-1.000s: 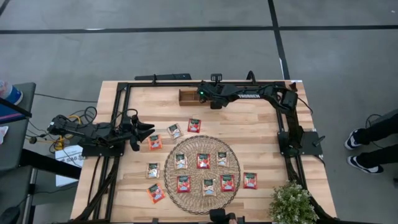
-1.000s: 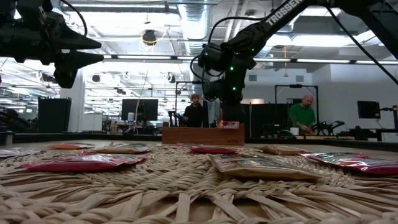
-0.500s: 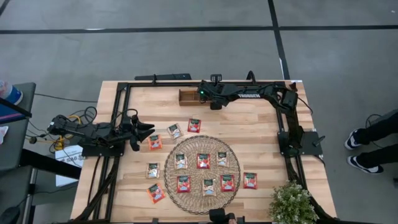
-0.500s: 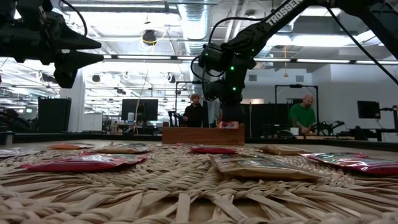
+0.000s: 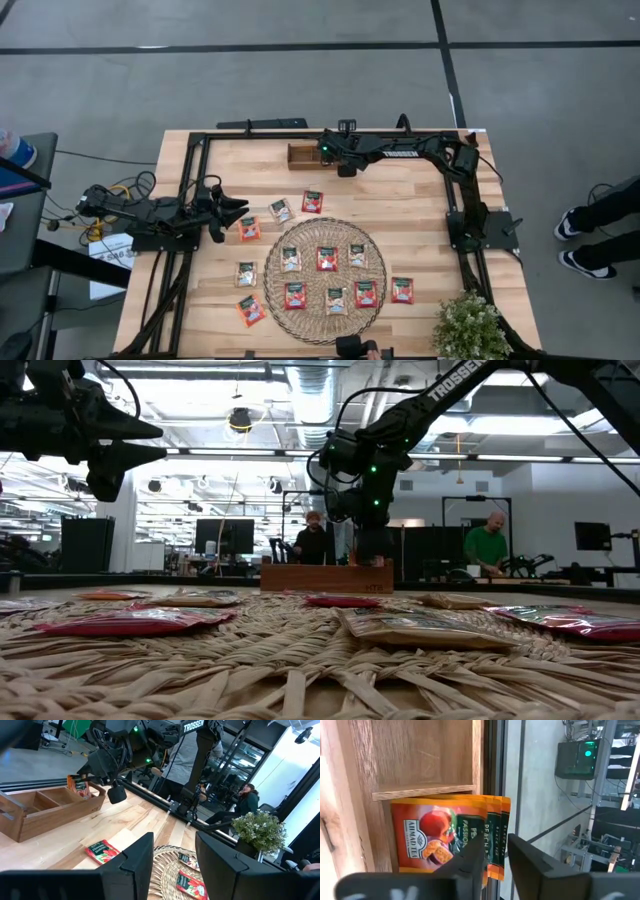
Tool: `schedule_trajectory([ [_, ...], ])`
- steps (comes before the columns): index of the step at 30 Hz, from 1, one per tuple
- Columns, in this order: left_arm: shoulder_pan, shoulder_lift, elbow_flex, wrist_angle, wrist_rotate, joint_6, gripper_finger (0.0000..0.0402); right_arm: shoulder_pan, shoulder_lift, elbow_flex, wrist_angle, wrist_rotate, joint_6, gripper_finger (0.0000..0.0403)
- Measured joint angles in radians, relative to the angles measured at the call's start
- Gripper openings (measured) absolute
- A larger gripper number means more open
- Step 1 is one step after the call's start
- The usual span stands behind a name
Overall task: Pick & Place Tea
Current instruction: Put the orange tea bag into the right section of the wooden organizer
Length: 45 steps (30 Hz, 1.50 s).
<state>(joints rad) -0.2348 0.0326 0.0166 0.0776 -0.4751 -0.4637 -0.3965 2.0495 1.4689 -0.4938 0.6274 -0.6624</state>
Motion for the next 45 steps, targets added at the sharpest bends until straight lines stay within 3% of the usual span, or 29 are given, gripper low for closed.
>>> schedule_trajectory([
  [3, 0.000, 0.000, 0.000, 0.000, 0.000, 0.000, 0.0138, 0.004, 0.000, 0.000, -0.002, 0.019, -0.001, 0.0103],
  [12, 0.000, 0.000, 0.000, 0.001, 0.000, 0.001, 0.0138, 0.077, -0.048, 0.042, -0.112, 0.228, -0.025, 0.0123],
  [23, 0.000, 0.000, 0.000, 0.002, 0.001, 0.007, 0.0138, 0.214, -0.297, 0.057, -0.580, 0.196, 0.189, 0.0122],
  [28, 0.000, 0.000, 0.000, 0.003, 0.001, 0.006, 0.0138, 0.255, -0.433, 0.055, -0.729, 0.054, 0.387, 0.0122],
  [34, 0.000, 0.000, 0.000, 0.005, 0.009, 0.000, 0.0138, 0.244, -0.610, -0.034, -0.735, -0.128, 0.572, 0.0121],
  [39, 0.000, 0.000, 0.000, 0.005, 0.011, -0.001, 0.0138, 0.216, -0.785, -0.227, -0.586, -0.219, 0.621, 0.0121],
  [45, 0.000, 0.000, 0.000, 0.006, 0.011, -0.001, 0.0138, 0.192, -0.984, -0.493, -0.307, -0.448, 0.760, 0.0121],
])
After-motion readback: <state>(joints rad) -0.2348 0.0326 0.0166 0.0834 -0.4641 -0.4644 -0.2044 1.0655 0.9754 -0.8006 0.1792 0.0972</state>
